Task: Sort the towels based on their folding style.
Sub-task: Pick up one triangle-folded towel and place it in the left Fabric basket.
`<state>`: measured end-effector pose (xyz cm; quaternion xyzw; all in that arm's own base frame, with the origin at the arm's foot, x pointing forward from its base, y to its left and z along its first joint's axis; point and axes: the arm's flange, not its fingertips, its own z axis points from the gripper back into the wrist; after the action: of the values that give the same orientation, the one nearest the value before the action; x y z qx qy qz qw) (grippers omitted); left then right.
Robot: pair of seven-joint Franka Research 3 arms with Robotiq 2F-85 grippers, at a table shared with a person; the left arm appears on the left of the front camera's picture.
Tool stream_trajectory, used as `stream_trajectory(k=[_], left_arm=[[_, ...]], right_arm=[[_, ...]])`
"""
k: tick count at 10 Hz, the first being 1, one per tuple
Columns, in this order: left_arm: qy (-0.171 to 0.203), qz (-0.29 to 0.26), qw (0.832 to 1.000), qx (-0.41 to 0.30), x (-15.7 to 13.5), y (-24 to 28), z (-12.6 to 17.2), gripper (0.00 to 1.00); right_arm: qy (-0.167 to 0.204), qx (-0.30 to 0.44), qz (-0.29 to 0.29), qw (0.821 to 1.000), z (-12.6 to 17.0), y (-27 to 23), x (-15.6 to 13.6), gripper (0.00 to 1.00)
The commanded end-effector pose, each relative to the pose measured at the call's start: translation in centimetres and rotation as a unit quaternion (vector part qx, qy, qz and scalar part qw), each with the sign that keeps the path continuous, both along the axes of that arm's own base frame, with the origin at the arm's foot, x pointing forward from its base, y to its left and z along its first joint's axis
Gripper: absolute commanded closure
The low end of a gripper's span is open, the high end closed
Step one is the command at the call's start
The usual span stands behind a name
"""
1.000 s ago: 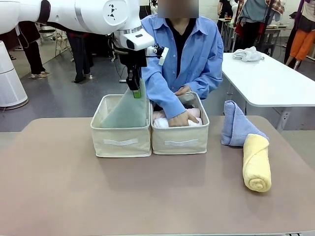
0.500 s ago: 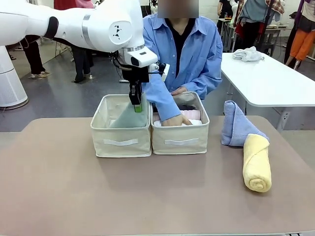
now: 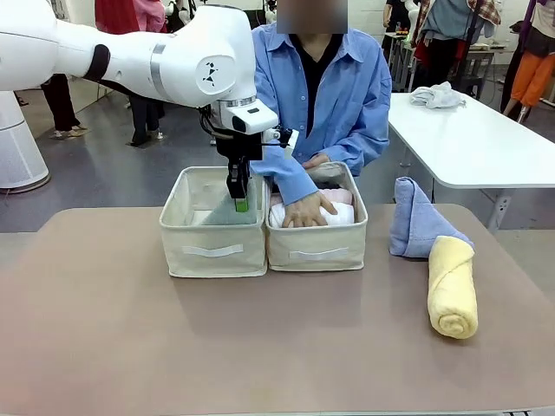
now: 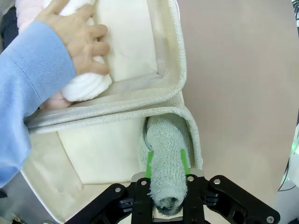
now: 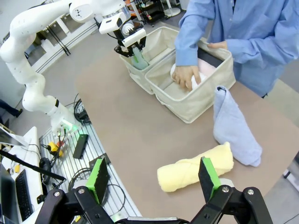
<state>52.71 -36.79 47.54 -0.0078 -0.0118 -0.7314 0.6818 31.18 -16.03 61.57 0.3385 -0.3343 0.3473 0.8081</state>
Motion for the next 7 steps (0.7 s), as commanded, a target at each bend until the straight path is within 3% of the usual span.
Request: stream_trajectory(k=[1, 3, 7], left_arm=[[-0.01, 0.007, 1.0, 0.003, -0.48, 0.16, 0.29, 0.26], [-0.007, 0.008, 1.0, 0.001, -0.43, 0.18, 0.25, 0.0], [-0.006, 0.008, 1.0, 0.0, -0.46, 0.17, 0.21, 0.0]], right_arm=[[-0.005, 0.006, 0.005, 1.0, -0.11, 0.05, 0.04, 0.0], [-0.005, 0.006, 0.005, 1.0, -0.11, 0.05, 0.04, 0.0], [-0.005, 0.006, 0.005, 1.0, -0.11, 0.05, 0.04, 0.0]])
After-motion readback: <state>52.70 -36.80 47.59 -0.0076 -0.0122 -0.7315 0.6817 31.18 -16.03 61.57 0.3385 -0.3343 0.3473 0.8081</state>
